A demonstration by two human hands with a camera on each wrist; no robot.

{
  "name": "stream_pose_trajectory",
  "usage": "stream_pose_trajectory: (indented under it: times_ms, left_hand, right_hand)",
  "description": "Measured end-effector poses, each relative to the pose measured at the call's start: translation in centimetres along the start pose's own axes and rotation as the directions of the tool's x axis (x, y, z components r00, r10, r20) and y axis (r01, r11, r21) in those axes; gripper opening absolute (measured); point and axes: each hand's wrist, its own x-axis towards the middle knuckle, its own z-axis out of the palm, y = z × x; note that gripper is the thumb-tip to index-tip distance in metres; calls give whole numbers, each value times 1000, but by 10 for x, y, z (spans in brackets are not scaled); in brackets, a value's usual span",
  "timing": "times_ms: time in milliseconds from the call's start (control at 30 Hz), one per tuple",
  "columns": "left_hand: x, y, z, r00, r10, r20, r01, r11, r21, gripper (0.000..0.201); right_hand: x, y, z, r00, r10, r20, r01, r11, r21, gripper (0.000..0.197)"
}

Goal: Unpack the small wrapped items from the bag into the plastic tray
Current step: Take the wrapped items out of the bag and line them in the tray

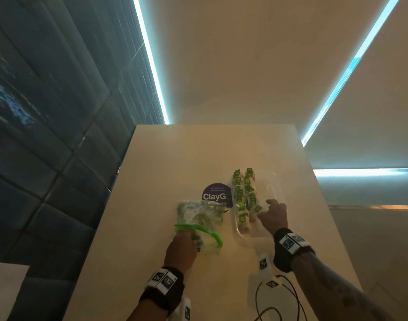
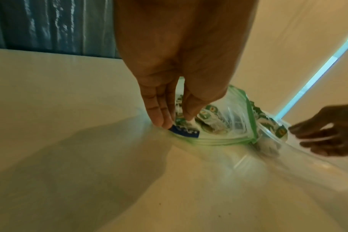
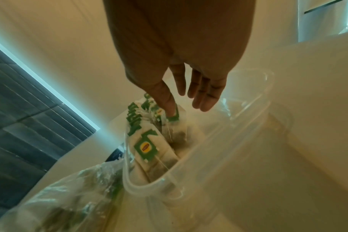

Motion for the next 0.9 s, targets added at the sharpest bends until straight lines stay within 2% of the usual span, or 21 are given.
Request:
stream_pose_trajectory:
  times_ms: [67, 133, 167, 233, 300, 333, 367, 400, 500, 633, 700, 767, 833, 900]
  left_hand:
    - [4, 2, 5, 997, -25, 67, 20, 997, 70, 18]
    - [9, 4, 9, 995, -40, 94, 28, 992, 123, 21]
    - [12, 5, 12, 995, -38, 92, 24, 989, 143, 21]
    - [14, 8, 14, 995, -49, 91, 31, 982, 187, 21]
    - [15, 10, 15, 993, -66, 97, 44, 975, 218, 21]
    - [15, 11, 15, 994, -65, 88, 44, 974, 223, 21]
    - [15, 11, 15, 995, -54, 80, 35, 974, 226, 21]
    - [15, 12, 14, 996, -41, 73, 24, 975, 220, 21]
    - [12, 9, 11, 1000, 14, 28, -20, 977, 214, 19]
    - [8, 5, 10, 993, 113, -26, -108, 983, 149, 12]
    - [7, 3, 8, 992, 126, -23, -126, 992, 22, 9]
    - [5, 4, 5, 996, 86, -11, -87, 981, -176, 9]
    - [2, 8, 0, 998, -2, 63, 27, 918, -395, 19]
    - [0, 10, -3, 993, -48, 112, 101, 838, -536, 16]
  right_hand:
    - [-17, -11, -8, 983, -147, -109, 151, 988, 26, 48]
    - [-41, -24, -13, 944, -308, -120, 317, 945, 74, 32]
    - [-55, -31, -13, 920, -387, -58, 391, 914, 112, 24]
    - [-83, -44, -8, 844, -489, 220, 450, 869, 203, 12]
    - [-104, -50, 6, 699, -492, 518, 466, 864, 192, 13]
    - [-111, -49, 15, 639, -468, 610, 484, 861, 155, 16]
    - [-116, -48, 24, 612, -449, 651, 508, 854, 111, 17]
    - [-119, -48, 32, 620, -443, 648, 532, 844, 69, 18]
    - [-122, -40, 52, 714, -459, 529, 571, 819, -60, 23]
    - [-121, -29, 69, 741, -417, 526, 571, 804, -167, 45]
    - [-121, -28, 74, 738, -418, 529, 578, 796, -178, 48]
    - [-122, -30, 75, 739, -440, 510, 578, 803, -144, 42]
    - [-125, -34, 74, 742, -480, 468, 580, 810, -88, 25]
    - [-126, -36, 71, 760, -488, 430, 559, 828, -48, 20]
